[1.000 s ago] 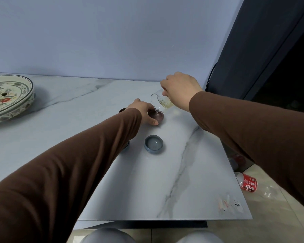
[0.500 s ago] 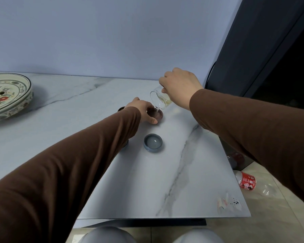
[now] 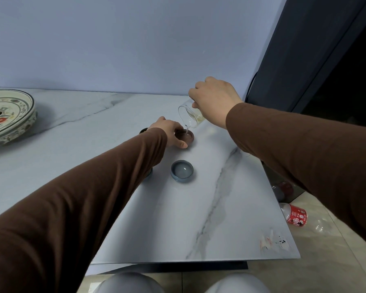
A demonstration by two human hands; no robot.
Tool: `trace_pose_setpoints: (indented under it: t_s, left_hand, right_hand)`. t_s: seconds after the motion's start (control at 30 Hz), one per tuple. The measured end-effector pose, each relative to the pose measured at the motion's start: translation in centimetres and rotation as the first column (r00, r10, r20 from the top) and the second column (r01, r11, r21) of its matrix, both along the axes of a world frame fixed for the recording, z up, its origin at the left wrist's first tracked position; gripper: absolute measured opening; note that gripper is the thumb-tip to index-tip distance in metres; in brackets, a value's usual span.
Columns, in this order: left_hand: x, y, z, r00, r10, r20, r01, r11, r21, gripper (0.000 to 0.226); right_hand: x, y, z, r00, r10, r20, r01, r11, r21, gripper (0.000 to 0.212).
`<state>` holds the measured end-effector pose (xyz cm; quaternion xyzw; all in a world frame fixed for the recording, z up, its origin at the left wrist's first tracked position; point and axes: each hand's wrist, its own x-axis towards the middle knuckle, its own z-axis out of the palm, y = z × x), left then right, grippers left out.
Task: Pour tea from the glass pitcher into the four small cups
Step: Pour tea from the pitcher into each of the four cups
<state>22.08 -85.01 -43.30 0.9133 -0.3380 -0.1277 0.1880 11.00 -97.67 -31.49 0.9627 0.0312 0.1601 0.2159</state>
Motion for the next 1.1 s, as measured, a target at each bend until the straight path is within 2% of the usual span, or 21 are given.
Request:
trace_pose_setpoints:
  t_s: [0.17,0.3,0.37,0.5,0.57,0.67,0.8,1.1]
  left_hand:
    - [-0.1,0.0,0.1,1.0,0.001,0.004,-0.001,1.0,-0.001,0.07]
    - [-0.3,0.1,0.0,1.0,0.011,-0.006,-0.011,1.0,-0.018,0.069]
    - [-0.5,0.1,-0.1,0.999,0.027,-0.02,-0.028,0.999,-0.026,0.073]
    - [-0.7,0.3,0.0,0.999,0.033,-0.024,-0.034,0.999,-0.018,0.09]
    - [-1.0,0.9,0.5,0.999,0.021,0.026,-0.02,0.999,-0.047,0.085]
    - [-1.6,2.6,1.6,0.995,0.026,0.092,-0.017,0.994,-0.107,0.071]
    - [-3.8,5.3,2.3,0.981,-0.048,0.186,0.055,0.998,-0.034,0.067]
    - [-8.4,7.6,0.5,0.984,-0.111,0.14,0.1,0.991,0.084,0.078]
  right_hand:
    - [0.0,-0.3,-0.4,1.0,-0.013,0.017,0.012,0.999,0.047,0.018]
    - [-0.1,-1.6,-1.3,0.992,-0.127,0.006,0.122,0.967,0.222,0.016]
    - [-0.5,-2.5,-1.9,0.976,-0.216,-0.035,0.215,0.916,0.338,0.016]
    - [-1.8,-3.8,-2.5,0.917,-0.373,-0.145,0.382,0.711,0.59,0.023]
    - [-2.5,-4.2,-2.5,0.901,-0.394,-0.18,0.41,0.639,0.651,0.026]
    - [-3.9,-4.2,-2.2,0.903,-0.382,-0.196,0.403,0.592,0.698,0.027]
    - [-5.8,-3.2,-1.8,0.928,-0.333,-0.166,0.353,0.647,0.676,0.024]
    - [-8.8,0.2,-1.5,0.98,-0.152,-0.129,0.197,0.846,0.496,0.02]
